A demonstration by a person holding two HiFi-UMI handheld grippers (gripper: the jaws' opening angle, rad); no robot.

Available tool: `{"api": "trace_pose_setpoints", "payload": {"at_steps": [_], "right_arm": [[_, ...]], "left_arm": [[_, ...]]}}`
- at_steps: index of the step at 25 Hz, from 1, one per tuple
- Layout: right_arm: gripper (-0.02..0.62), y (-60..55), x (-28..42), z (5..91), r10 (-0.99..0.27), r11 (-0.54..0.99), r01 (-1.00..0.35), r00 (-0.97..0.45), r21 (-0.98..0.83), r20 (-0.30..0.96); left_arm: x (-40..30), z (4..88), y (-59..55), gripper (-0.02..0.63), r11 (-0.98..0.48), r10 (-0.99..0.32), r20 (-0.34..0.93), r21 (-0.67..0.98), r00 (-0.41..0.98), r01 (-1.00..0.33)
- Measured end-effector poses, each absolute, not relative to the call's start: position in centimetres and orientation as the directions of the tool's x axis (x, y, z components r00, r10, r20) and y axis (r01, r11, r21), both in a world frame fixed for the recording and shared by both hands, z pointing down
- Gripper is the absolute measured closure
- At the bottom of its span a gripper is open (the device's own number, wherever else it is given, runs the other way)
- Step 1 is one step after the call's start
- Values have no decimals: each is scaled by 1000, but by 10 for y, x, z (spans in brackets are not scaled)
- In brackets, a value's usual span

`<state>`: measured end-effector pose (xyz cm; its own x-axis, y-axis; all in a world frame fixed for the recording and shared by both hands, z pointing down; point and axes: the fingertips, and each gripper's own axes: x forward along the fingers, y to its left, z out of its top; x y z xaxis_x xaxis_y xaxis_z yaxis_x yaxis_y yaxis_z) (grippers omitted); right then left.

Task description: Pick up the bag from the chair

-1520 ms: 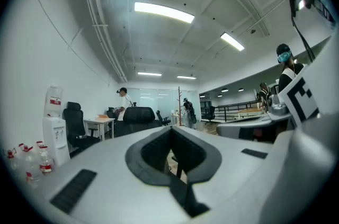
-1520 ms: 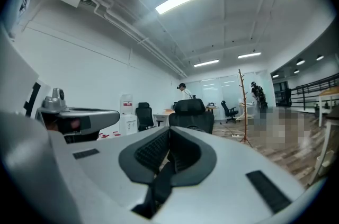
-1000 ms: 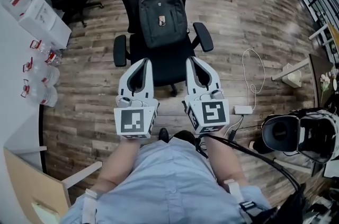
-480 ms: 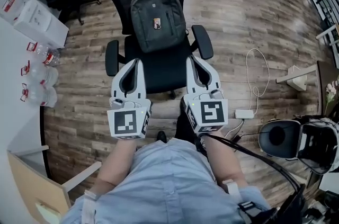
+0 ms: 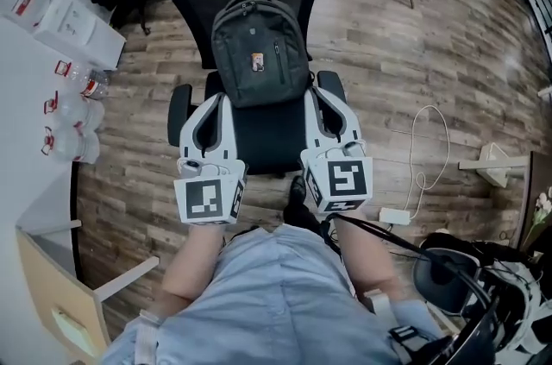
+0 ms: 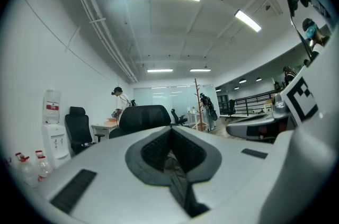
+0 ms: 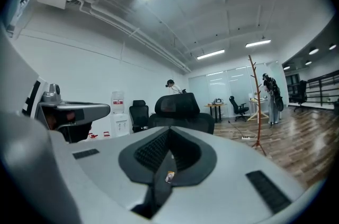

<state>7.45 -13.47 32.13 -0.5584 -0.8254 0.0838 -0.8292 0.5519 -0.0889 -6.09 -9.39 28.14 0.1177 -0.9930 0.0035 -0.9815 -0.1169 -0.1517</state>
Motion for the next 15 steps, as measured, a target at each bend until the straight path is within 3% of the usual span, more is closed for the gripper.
{"api": "trace_pose_setpoints", "payload": {"at_steps": [15], "right_arm": [[594,-235,79,299,-790,610,-789,-613,-66,31]], "left_arm": [[-79,258,-149,604,30,-998,-66,-160,-19,-987]]}}
